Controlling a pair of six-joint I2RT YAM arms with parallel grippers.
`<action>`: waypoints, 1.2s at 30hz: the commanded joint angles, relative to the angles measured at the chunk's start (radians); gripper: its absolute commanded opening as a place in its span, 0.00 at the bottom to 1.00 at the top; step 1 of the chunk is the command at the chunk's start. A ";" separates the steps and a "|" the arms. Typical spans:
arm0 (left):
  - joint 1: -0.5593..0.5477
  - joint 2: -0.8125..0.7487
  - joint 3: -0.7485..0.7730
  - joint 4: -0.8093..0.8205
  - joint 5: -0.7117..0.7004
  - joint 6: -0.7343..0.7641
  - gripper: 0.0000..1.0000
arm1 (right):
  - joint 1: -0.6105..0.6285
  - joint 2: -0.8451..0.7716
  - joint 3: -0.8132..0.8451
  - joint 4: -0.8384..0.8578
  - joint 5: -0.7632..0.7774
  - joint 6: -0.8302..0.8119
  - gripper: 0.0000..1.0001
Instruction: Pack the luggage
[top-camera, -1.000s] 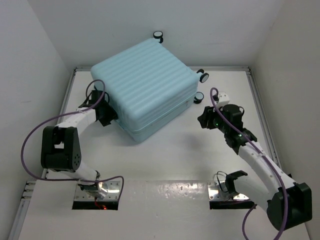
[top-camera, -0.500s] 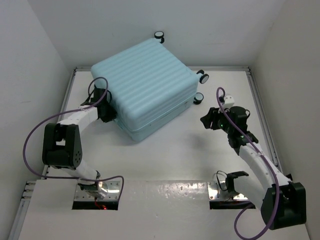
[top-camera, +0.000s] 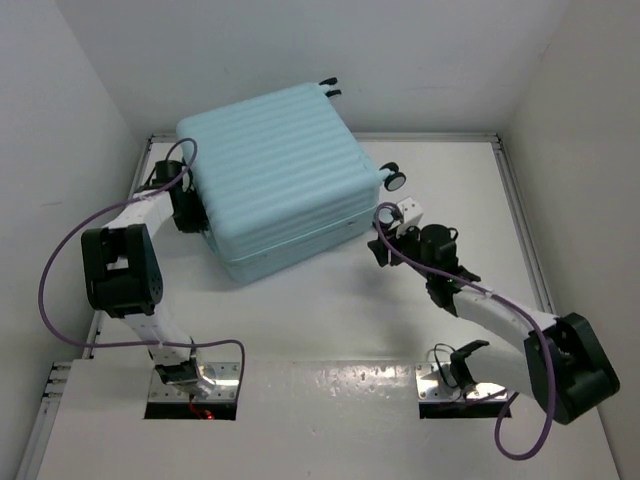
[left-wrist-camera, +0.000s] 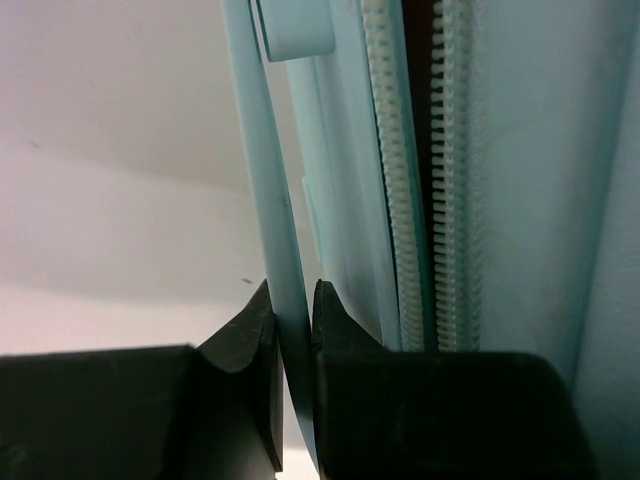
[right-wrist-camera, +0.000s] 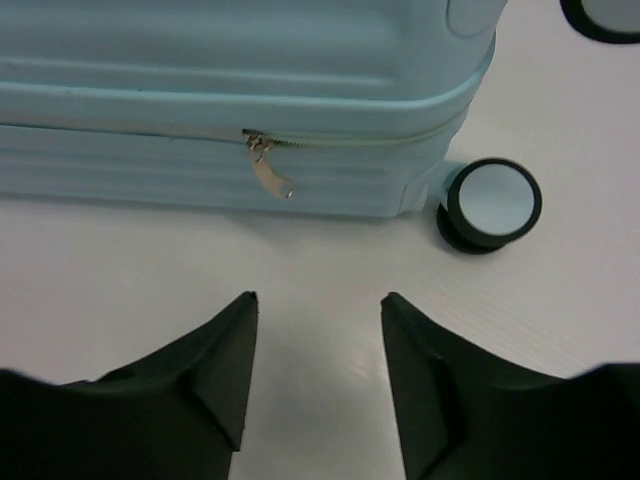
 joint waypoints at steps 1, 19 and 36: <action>0.071 0.069 0.019 -0.183 -0.100 0.262 0.00 | 0.057 0.068 -0.004 0.234 0.078 0.006 0.55; 0.082 0.135 0.086 -0.172 -0.106 0.213 0.00 | 0.217 0.421 0.094 0.572 0.219 0.126 0.53; 0.082 0.135 0.054 -0.152 -0.086 0.150 0.00 | 0.197 0.532 0.203 0.520 0.262 0.134 0.00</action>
